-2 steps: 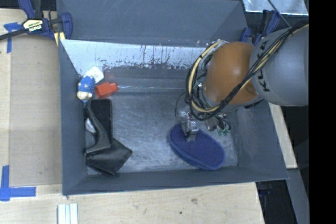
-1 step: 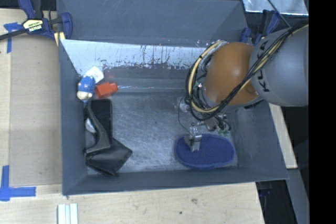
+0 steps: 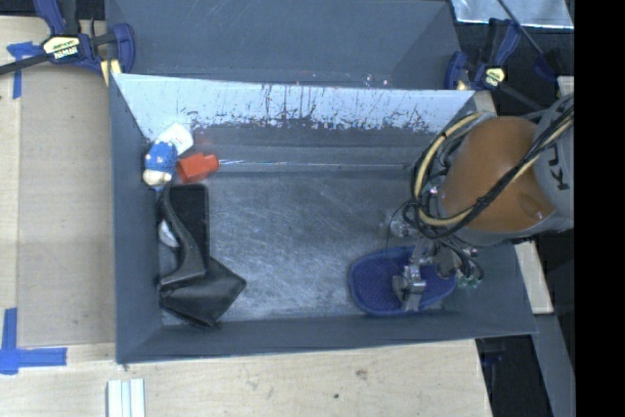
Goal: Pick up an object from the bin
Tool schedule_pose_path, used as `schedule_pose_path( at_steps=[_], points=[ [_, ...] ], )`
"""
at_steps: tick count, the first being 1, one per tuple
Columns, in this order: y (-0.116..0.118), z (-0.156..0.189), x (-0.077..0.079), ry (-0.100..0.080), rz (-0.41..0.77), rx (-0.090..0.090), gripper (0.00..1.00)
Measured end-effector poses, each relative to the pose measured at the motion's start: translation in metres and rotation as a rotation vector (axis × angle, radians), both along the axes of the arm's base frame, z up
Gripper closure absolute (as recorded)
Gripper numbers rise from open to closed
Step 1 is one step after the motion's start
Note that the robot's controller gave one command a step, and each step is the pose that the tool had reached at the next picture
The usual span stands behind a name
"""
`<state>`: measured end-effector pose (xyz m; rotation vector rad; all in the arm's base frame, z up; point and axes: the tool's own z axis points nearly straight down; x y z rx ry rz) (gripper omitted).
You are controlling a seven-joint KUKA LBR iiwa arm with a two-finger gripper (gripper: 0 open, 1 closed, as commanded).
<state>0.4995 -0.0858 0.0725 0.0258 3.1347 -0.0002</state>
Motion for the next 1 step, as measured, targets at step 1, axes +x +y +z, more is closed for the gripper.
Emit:
schedule_pose_path(
  at_steps=[1],
  points=[
    [-0.0692,0.0037,-0.0131,-0.004,0.227,-0.004,0.0]
  ],
)
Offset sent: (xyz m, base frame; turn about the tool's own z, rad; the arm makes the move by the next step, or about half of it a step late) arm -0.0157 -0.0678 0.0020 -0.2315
